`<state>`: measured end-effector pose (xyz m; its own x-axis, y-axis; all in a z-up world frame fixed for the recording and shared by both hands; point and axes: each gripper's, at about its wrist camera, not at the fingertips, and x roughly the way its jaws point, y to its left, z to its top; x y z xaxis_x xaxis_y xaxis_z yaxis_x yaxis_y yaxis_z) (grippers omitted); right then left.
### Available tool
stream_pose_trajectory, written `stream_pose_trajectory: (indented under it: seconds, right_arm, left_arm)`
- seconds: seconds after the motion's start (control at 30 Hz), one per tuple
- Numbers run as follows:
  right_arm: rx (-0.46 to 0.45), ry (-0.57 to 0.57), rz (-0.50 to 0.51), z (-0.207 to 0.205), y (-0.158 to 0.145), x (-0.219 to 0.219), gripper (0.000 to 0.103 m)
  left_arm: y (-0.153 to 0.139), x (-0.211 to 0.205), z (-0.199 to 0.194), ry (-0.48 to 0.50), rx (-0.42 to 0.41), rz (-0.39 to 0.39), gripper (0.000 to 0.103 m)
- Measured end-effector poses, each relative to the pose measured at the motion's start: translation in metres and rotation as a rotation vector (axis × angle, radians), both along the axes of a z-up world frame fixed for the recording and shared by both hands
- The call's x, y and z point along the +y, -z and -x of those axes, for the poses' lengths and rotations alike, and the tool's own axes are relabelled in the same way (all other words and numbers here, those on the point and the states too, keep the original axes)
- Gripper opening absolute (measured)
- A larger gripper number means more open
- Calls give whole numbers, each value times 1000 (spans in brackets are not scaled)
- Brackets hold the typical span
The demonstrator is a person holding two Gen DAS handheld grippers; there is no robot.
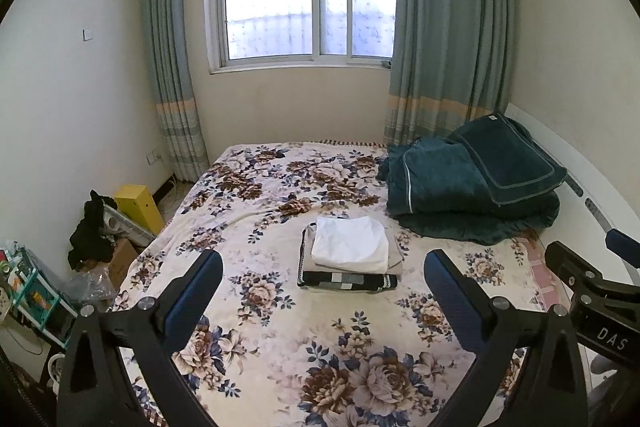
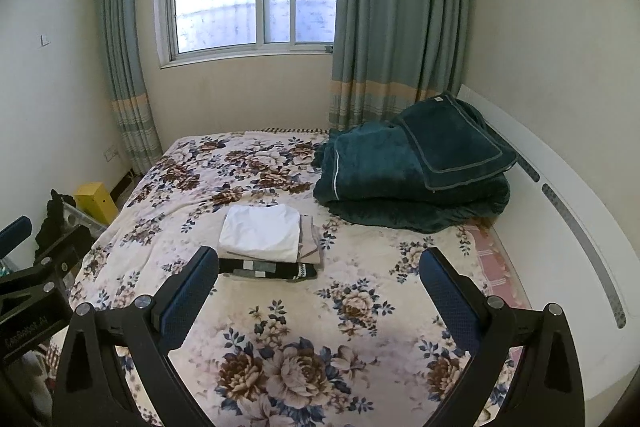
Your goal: Fold small clothes
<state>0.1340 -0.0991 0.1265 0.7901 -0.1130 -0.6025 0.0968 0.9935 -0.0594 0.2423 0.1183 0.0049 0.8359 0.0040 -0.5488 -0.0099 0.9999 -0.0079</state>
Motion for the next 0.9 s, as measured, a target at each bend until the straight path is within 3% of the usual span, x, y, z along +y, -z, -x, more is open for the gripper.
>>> stream_pose_trajectory:
  seconds: [0.9]
  right_arm:
    - [-9,-29,-4,-12,-11,2,103]
  left_arm:
    - [-9,3,10,-14,-9,18,103]
